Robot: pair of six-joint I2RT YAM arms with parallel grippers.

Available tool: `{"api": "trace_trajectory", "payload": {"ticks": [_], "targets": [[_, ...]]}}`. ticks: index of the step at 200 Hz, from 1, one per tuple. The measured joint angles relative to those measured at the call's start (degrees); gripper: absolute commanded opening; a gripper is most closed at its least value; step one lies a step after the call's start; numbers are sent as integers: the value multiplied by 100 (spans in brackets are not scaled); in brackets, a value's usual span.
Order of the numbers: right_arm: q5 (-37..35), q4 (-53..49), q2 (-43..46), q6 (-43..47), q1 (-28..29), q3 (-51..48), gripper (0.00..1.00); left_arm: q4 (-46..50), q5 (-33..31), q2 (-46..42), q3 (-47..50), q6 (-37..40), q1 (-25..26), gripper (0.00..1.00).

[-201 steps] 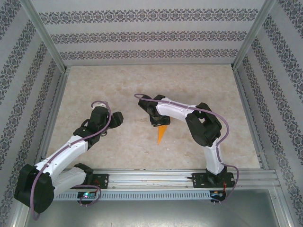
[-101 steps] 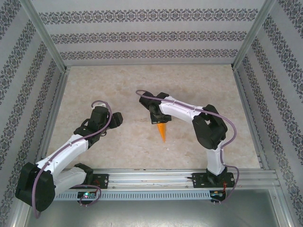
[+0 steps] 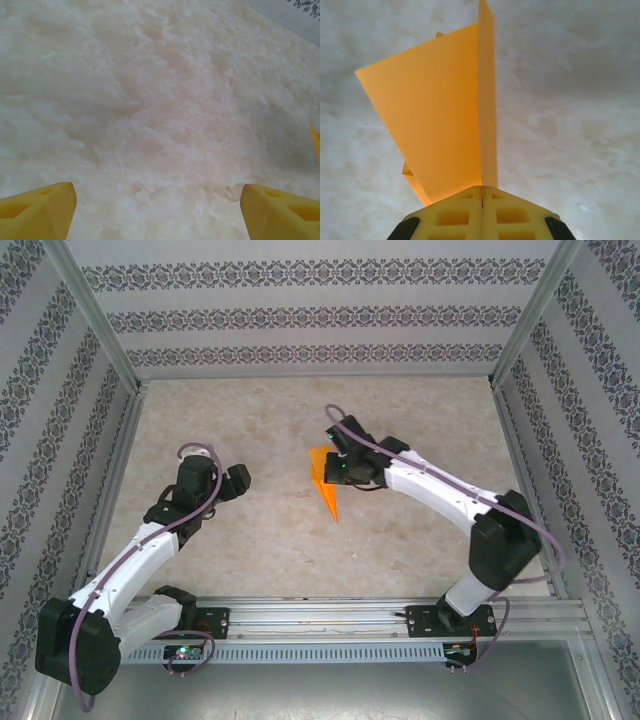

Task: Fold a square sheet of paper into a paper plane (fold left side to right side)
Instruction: Turn over the paper plane at the center of the table.

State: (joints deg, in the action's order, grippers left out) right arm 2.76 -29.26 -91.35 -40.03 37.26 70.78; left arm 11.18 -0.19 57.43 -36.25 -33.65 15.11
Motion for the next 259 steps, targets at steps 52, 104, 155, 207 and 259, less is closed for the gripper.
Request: {"api": "trace_trajectory", "payload": {"ticks": [52,104,155,207,259], "targets": [[2079,2944,-492,-575,-525,-1384,0,-72,625,55,-2,-199,-245,85],[2415,4140,-1106,-656,-529,-1683,0,-122,1252,481,-9,-271,-249,81],[2406,4409,-1244,-656,-605,-1906,1,-125,1543,627,-15,-284,-249,80],[2361,4450,-1244,-654,-717,-2170,7,-138,1672,765,-15,-302,-249,80],[2347,4450,-1244,-651,-715,-2170,10,-142,1801,962,-15,-332,-249,79]]}}
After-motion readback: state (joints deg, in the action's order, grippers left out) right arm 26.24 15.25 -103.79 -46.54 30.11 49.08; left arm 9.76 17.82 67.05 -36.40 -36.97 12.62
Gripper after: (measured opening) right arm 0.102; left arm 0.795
